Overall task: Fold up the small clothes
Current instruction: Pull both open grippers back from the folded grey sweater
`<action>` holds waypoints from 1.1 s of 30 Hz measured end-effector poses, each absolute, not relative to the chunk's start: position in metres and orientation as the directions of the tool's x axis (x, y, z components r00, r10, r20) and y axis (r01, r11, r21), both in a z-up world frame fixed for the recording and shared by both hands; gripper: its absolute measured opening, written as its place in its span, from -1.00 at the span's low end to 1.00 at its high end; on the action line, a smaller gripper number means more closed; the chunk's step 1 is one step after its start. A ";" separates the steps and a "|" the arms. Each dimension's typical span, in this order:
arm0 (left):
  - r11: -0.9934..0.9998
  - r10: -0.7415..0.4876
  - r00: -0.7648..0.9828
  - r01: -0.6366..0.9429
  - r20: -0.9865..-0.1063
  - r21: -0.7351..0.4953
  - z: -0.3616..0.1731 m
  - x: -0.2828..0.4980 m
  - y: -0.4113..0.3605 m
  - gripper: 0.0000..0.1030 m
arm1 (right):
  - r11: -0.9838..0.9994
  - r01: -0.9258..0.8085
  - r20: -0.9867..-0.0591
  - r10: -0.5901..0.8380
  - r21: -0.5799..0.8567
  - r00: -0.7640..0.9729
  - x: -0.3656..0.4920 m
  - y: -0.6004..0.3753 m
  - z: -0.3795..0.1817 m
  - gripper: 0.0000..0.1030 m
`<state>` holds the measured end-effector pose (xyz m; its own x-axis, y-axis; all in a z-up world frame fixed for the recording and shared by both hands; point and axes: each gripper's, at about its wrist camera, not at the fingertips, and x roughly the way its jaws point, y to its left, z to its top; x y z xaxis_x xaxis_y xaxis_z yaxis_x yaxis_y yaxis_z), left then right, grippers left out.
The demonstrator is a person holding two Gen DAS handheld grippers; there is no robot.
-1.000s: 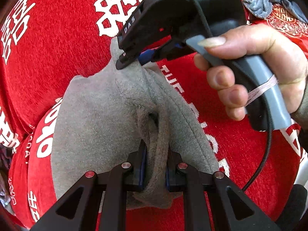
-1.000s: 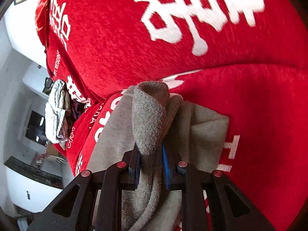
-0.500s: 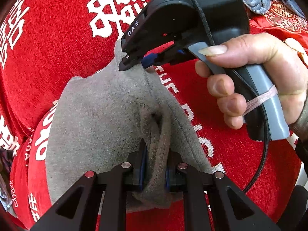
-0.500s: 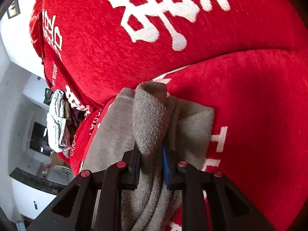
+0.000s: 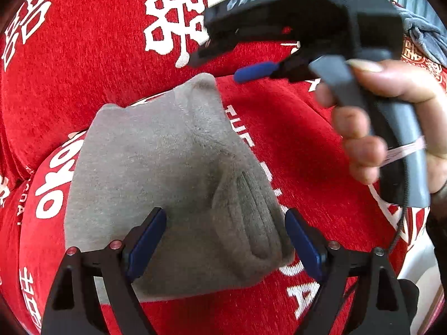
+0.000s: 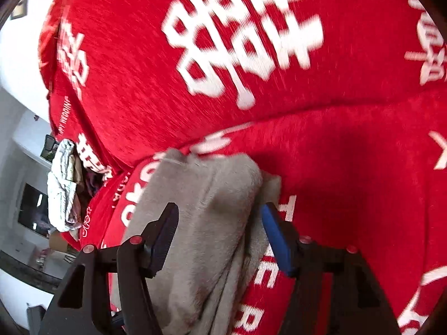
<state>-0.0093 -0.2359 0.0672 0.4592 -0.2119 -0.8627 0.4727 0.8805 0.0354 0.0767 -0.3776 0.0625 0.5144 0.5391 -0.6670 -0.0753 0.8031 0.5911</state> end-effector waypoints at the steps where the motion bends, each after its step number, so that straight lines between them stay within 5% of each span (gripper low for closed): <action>1: 0.883 -0.214 0.462 0.469 -0.861 0.032 0.069 -0.010 -0.233 0.70 | 0.804 -0.095 -0.657 0.541 0.587 0.525 0.071 -0.375 0.073 0.29; 10: 0.894 -0.250 0.501 0.448 -0.829 0.001 0.094 -0.020 -0.185 0.70 | 0.693 -0.246 -0.567 0.705 0.678 0.426 0.064 -0.317 0.092 0.31; 19: 0.980 -0.129 0.481 0.195 -0.867 -0.038 0.061 0.036 -0.100 0.70 | 0.737 -0.075 -0.651 0.636 0.672 0.414 0.065 -0.348 0.029 0.30; 23: 0.983 -0.153 0.451 0.160 -0.879 -0.089 0.041 0.043 -0.090 1.00 | 0.812 0.003 -0.738 0.530 0.584 0.418 0.058 -0.362 0.022 0.32; 33: 0.984 -0.167 0.489 0.140 -0.856 -0.112 0.060 0.034 -0.074 1.00 | 0.630 -0.301 -0.496 0.762 0.716 0.417 -0.027 -0.307 0.083 0.34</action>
<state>0.0337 -0.0739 0.0600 0.4890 -0.1672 -0.8561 0.1404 0.9838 -0.1119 -0.0274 -0.3072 0.0827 0.4165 0.7618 -0.4961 -0.3007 0.6304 0.7157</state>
